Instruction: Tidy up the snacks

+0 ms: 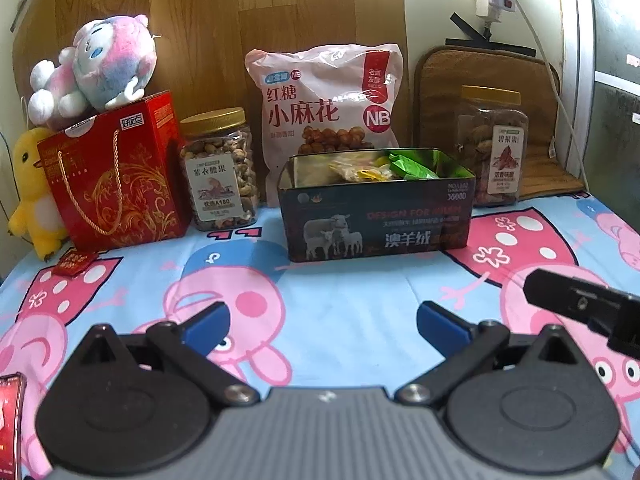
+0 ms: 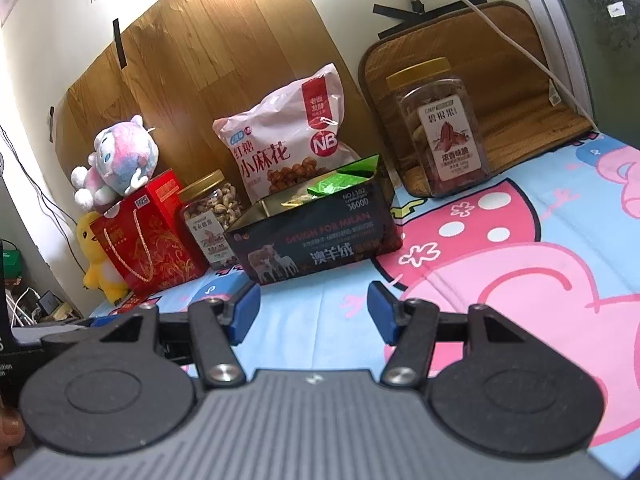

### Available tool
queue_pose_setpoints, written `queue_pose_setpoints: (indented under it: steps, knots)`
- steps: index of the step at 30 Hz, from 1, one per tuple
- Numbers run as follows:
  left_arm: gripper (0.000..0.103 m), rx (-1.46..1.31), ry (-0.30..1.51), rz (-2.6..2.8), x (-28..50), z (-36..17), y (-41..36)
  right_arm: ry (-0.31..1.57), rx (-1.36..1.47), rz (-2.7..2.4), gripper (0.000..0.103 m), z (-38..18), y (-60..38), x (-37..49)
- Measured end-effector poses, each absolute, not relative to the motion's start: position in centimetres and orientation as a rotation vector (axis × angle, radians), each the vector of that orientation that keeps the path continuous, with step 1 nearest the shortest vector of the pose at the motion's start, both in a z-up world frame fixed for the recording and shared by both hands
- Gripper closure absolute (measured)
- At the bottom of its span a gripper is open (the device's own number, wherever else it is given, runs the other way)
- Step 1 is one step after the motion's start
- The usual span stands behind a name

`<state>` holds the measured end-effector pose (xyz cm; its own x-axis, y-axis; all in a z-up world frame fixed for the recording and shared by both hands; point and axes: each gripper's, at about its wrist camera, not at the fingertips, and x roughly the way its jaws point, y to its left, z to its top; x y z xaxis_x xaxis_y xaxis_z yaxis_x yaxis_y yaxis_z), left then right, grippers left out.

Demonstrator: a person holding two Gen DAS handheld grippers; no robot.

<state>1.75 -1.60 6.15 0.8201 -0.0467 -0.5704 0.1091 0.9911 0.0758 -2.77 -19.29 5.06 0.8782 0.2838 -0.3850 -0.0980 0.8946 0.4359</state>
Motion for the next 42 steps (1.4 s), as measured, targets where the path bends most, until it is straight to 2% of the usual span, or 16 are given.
queue_pose_setpoints:
  steps: [28,42]
  knots:
    - [0.0,0.134,0.625,-0.087,1.7,6.2,-2.4,0.413,0.443,0.175,0.041,5.2,-20.0,-3.5]
    - [0.0,0.097,0.716,-0.055,2.3,5.2,-1.9,0.414,0.443,0.174,0.041,5.3,-20.0,-3.6]
